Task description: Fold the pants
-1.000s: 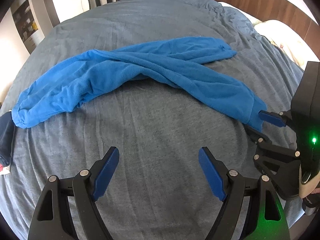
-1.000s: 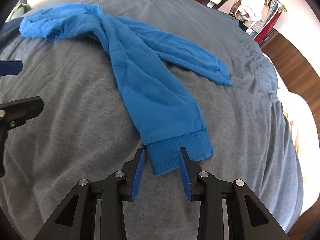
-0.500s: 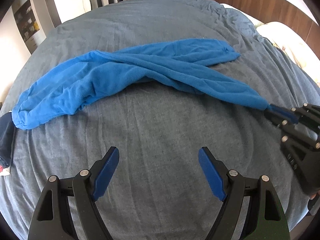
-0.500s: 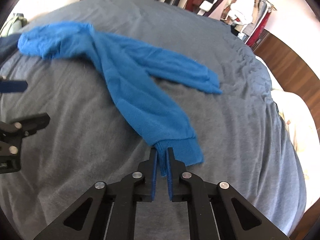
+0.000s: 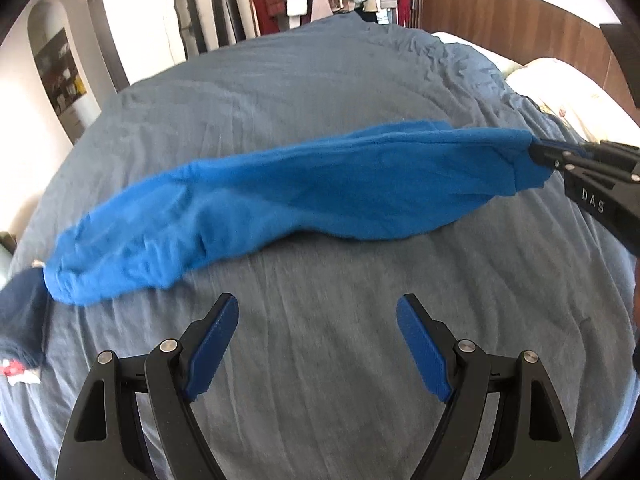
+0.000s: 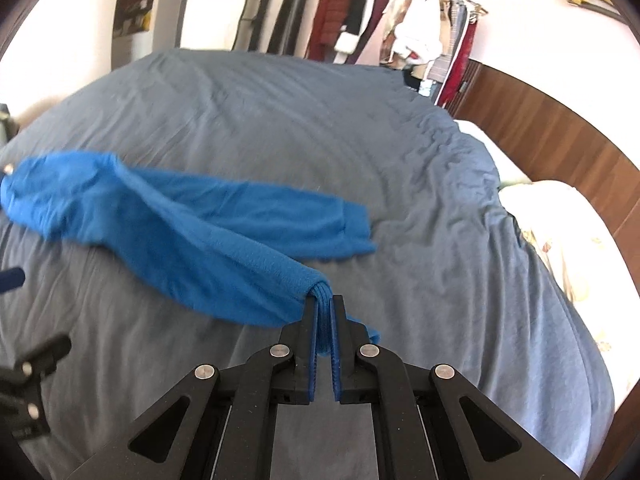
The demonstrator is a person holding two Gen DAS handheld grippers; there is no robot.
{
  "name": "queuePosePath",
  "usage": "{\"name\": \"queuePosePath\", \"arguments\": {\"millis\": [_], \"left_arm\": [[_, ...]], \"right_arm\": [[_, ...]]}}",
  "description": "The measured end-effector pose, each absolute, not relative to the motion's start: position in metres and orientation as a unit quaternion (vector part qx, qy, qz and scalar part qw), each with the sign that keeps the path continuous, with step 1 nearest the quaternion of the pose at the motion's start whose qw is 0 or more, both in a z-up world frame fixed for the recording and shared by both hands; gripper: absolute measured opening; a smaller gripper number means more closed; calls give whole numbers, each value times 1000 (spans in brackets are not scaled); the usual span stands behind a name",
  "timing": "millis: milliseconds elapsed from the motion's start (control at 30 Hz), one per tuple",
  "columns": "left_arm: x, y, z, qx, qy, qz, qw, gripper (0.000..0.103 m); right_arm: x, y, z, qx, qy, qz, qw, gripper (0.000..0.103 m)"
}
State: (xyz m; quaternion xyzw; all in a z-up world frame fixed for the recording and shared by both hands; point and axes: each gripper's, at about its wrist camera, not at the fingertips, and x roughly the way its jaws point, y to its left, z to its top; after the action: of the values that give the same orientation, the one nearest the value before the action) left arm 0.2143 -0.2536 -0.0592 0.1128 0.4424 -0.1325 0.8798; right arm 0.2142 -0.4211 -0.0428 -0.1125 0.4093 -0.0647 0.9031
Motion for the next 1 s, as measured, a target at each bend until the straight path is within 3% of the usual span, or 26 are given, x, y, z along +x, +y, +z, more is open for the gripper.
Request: {"name": "queuePosePath", "arguments": {"millis": [433, 767, 1000], "left_arm": [[290, -268, -10, 151, 391, -112, 901, 81], [328, -278, -8, 154, 386, -98, 904, 81], [344, -291, -21, 161, 392, -94, 901, 81]], "right_arm": [[274, -440, -14, -126, 412, -67, 900, 6], [325, -466, -7, -124, 422, -87, 894, 6], [360, -484, -37, -107, 473, -82, 870, 6]]}}
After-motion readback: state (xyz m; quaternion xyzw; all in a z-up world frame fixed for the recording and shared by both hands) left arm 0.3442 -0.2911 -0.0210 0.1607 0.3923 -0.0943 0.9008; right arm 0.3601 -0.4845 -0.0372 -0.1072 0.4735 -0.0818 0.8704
